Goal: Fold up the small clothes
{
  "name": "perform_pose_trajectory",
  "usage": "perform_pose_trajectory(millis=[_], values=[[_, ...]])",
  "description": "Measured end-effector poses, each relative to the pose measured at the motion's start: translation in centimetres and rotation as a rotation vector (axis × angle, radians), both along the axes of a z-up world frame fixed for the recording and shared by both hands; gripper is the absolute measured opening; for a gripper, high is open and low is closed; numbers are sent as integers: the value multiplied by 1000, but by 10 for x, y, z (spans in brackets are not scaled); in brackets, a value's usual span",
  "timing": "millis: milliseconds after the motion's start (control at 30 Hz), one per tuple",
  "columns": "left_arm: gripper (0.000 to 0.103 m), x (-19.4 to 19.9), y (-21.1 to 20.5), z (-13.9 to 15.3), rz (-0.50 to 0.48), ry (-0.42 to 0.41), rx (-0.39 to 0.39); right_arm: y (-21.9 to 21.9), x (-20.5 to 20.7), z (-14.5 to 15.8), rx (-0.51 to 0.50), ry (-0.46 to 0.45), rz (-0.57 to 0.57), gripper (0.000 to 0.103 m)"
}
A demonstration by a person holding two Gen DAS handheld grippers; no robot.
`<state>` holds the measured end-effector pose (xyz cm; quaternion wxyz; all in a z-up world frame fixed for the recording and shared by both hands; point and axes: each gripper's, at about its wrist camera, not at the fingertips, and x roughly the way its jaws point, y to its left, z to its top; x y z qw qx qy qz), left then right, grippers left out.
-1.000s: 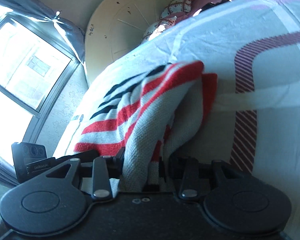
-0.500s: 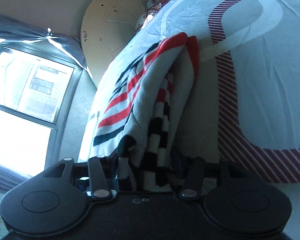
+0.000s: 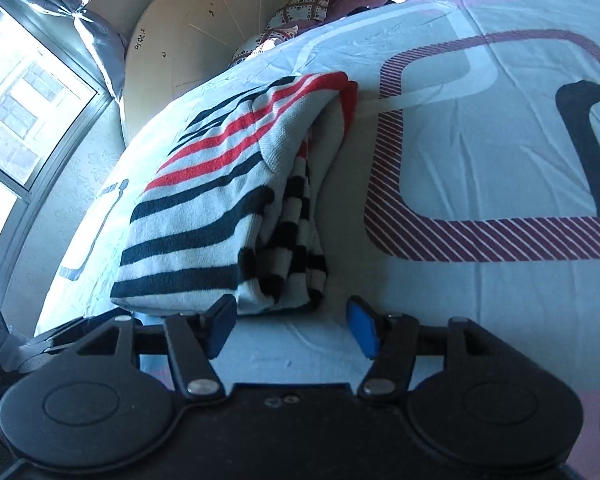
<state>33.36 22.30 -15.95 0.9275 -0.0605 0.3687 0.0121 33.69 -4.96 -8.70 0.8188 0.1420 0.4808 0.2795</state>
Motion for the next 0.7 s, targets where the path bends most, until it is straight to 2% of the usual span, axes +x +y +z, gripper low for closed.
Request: perform_pose_trajectory(millis=[33, 67, 100, 133, 233, 333, 433, 533, 700], values=[[75, -6, -3, 4, 9, -8, 12, 1, -7, 7, -19, -30, -1, 71], [85, -19, -4, 11, 33, -28, 27, 0, -19, 15, -39, -62, -4, 77], [99, -29, -10, 19, 51, -58, 44, -2, -30, 22, -53, -86, -6, 79], [103, -40, -15, 27, 61, -86, 60, -5, -42, 28, -63, -107, -1, 81], [103, -73, -25, 50, 73, -101, 82, -15, -75, 48, -104, -166, -2, 86], [103, -110, -33, 68, 89, -107, 74, -21, -108, 70, -124, -232, -8, 91], [103, -150, -47, 89, 105, -153, 54, -27, -143, 92, -147, -284, -35, 96], [103, -189, -70, 111, 109, -217, 38, -35, -190, 115, -185, -365, -56, 97], [103, -256, -104, 140, 101, -279, 75, -57, -259, 144, -183, -449, -97, 97]])
